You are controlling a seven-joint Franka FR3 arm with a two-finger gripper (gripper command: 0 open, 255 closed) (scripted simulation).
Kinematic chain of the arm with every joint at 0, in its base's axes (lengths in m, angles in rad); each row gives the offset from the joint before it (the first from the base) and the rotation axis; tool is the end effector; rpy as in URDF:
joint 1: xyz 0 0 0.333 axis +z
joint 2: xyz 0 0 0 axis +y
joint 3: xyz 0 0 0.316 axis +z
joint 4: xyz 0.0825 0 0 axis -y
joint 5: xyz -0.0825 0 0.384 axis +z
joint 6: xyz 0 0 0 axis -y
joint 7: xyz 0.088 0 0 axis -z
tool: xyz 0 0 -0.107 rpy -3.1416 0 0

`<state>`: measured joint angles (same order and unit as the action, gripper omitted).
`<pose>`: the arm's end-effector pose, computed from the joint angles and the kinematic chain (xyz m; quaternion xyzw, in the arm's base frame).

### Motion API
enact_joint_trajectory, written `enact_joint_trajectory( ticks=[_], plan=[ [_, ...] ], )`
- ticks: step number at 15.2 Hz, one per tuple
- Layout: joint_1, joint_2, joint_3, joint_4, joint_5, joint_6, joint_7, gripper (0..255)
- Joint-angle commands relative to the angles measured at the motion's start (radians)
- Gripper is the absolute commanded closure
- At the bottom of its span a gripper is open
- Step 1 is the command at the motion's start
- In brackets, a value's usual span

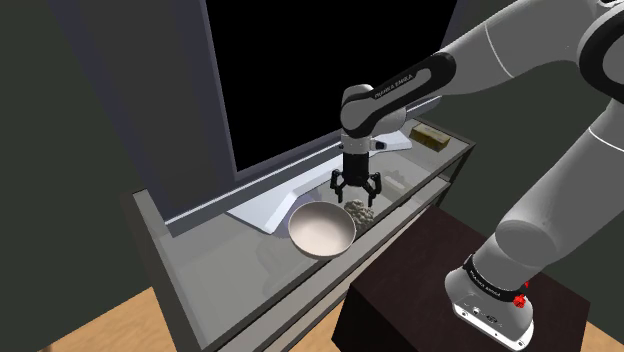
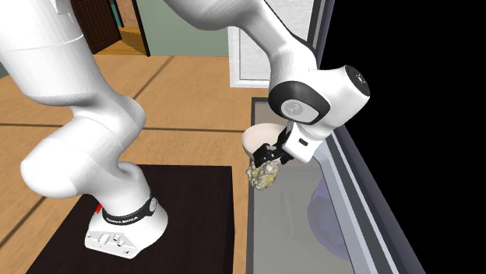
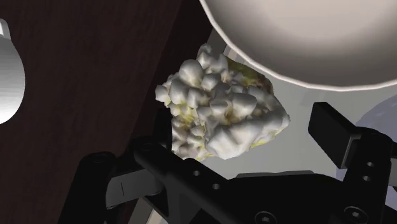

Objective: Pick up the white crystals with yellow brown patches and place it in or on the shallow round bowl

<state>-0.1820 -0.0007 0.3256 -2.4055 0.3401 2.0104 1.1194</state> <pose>0.4366 0.0831 0.2898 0.8065 -0.5420 -0.2361 0.0043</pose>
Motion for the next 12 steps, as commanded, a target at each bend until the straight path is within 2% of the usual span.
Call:
enact_joint_trajectory(
  ticks=[1, 3, 4, 12],
  plan=[
    [0.000, 0.000, 0.000, 0.000, 0.000, 0.000, 0.000, 0],
    [0.000, 0.000, 0.000, 0.000, 0.000, 0.000, 0.000, 0],
    [0.000, 0.000, 0.000, 0.000, 0.000, 0.000, 0.000, 255],
    [0.000, 0.001, 0.000, -0.002, 0.000, 0.002, 0.000, 255]
  ],
)
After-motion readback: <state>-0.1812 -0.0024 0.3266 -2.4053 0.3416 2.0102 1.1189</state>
